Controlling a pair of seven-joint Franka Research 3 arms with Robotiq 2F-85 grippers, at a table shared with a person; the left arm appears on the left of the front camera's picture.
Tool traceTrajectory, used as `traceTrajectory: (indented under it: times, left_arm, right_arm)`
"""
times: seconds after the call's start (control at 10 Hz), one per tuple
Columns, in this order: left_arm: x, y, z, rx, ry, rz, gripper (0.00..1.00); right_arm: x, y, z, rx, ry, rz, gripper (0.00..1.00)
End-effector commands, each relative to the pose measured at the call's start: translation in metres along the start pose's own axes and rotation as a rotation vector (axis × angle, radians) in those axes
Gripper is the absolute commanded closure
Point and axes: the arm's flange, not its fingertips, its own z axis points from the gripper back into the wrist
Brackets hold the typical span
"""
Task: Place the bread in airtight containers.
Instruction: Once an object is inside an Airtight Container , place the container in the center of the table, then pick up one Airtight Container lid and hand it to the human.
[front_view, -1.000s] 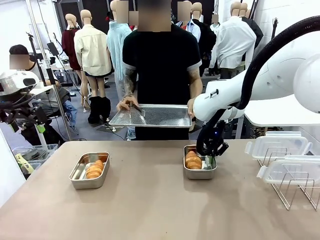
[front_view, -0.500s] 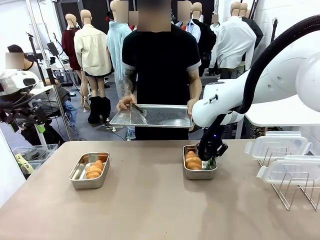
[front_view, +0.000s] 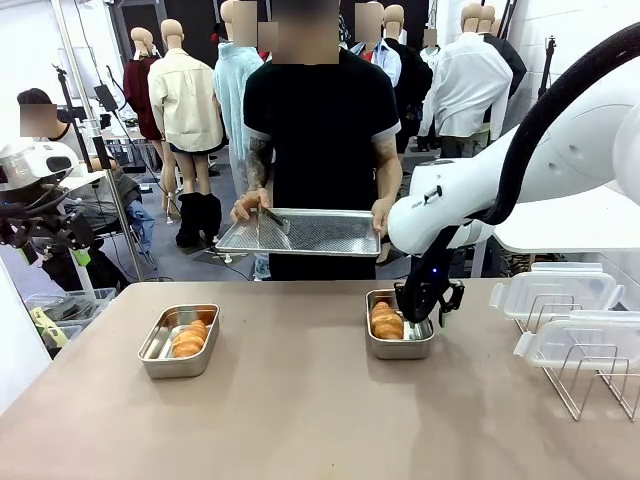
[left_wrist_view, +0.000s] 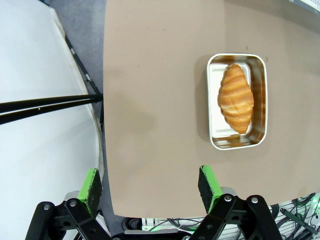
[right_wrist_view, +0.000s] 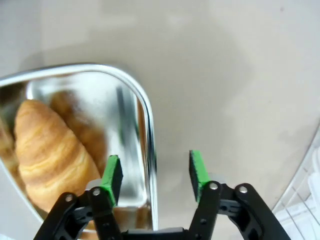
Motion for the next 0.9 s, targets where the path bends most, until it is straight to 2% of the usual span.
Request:
traceTrajectory:
  times: [0.0, 0.5, 0.8]
  left_arm:
    - [-0.001, 0.001, 0.001, 0.026, -0.004, 0.016, 0.0]
    - [-0.001, 0.001, 0.001, 0.026, -0.004, 0.016, 0.0]
    - [-0.001, 0.001, 0.001, 0.026, -0.004, 0.016, 0.0]
  right_arm:
    - [-0.012, -0.005, 0.02, -0.008, -0.019, 0.03, 0.0]
    - [-0.046, -0.012, 0.108, 0.058, -0.072, 0.073, 0.0]
    - [-0.047, -0.018, 0.133, 0.088, -0.004, 0.1, 0.0]
